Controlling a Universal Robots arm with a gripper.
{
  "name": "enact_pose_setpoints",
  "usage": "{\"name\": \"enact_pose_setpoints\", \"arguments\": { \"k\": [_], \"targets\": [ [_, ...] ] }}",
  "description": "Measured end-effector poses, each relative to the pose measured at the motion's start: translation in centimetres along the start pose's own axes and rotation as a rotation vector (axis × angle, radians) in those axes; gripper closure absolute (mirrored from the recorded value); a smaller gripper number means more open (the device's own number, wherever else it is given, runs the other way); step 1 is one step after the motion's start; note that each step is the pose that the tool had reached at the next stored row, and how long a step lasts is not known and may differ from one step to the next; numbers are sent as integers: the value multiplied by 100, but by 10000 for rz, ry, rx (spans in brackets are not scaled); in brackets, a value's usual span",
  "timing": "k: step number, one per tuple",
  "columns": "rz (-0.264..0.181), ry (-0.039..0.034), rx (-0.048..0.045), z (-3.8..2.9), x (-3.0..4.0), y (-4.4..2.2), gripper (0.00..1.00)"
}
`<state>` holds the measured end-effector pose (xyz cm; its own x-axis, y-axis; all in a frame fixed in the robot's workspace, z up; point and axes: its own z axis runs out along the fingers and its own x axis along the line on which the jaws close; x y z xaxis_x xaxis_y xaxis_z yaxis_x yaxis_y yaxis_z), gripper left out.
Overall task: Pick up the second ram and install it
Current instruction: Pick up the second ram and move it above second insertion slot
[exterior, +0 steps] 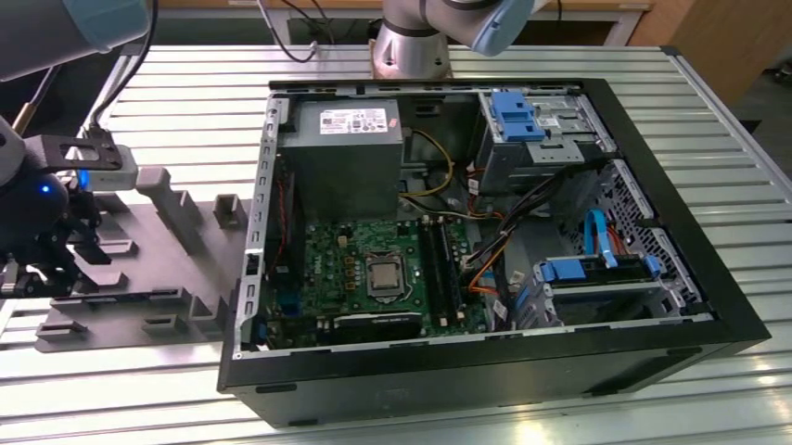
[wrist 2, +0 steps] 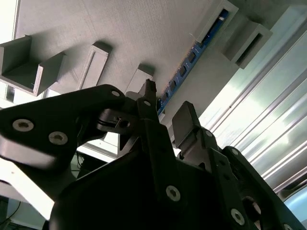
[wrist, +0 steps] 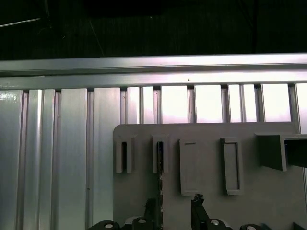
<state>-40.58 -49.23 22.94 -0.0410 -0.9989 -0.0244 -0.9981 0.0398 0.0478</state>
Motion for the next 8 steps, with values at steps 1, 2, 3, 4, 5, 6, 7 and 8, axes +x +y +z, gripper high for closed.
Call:
{"name": "enact_pose_setpoints", "arguments": {
  "k": [1,2,3,4,5,6,7,8],
  "targets": [
    [0,0,0,0,0,0,58],
    [0,0,0,0,0,0,58],
    [0,0,0,1,0,0,58],
    [0,0,1,3,0,0,58],
    [0,-2,2,7,0,0,58],
    [0,-2,2,11,0,-1,58],
    [-1,-2,2,15,0,-1,58],
    [0,0,0,20,1,-1,58]
  ]
}}
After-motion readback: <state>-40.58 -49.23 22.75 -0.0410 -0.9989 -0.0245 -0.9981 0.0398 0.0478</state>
